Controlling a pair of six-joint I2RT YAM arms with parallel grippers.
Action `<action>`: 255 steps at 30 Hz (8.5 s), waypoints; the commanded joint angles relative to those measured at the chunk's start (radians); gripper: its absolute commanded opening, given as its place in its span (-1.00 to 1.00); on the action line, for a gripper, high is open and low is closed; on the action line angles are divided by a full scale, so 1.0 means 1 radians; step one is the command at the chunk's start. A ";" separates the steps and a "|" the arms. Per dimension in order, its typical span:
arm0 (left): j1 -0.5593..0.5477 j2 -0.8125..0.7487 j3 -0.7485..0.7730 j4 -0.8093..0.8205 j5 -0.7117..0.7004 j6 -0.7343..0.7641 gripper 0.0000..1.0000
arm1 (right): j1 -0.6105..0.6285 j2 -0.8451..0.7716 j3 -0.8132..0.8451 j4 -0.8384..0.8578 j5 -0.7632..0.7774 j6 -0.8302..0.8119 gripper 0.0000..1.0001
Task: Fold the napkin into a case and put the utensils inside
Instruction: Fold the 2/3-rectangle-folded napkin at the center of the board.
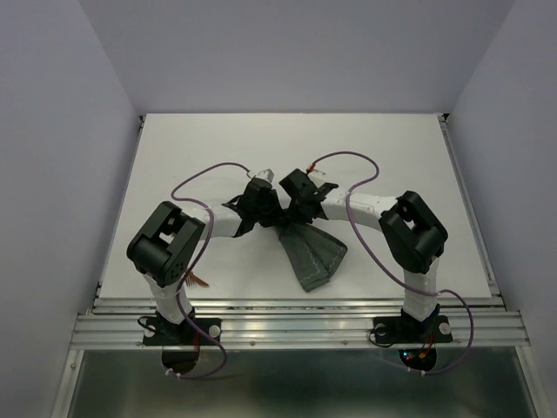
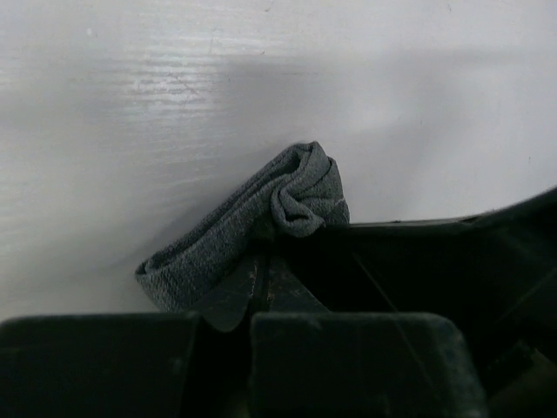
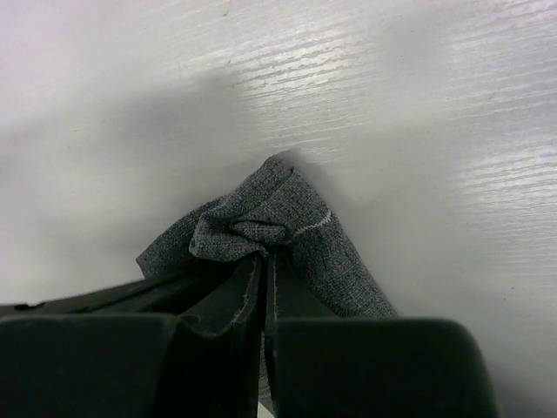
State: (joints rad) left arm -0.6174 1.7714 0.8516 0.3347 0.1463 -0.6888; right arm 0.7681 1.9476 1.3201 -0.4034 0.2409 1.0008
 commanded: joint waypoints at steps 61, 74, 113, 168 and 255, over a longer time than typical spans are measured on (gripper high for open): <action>0.102 -0.018 -0.088 0.033 0.099 0.023 -1.00 | 0.082 0.106 0.220 -0.057 0.055 -0.083 -0.99; 0.102 -0.064 -0.079 0.001 0.099 0.029 -1.00 | 0.060 0.181 0.243 -0.107 0.023 -0.021 -0.99; -0.136 -0.480 -0.143 -0.247 -0.179 0.046 0.70 | -0.142 0.442 0.639 -0.750 0.201 0.299 -0.99; -0.309 -0.385 -0.129 -0.175 -0.366 0.143 -1.00 | -0.199 0.395 0.547 -0.681 0.192 0.208 -0.99; -0.031 -0.445 -0.301 -0.142 -0.039 0.048 0.75 | -0.064 -0.015 0.016 0.086 -0.094 -0.261 -0.77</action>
State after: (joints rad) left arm -0.6559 1.3075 0.5323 0.1593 0.1150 -0.6621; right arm 0.6952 1.9381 1.2919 -0.3290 0.1516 0.7628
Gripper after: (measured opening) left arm 0.877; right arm 0.120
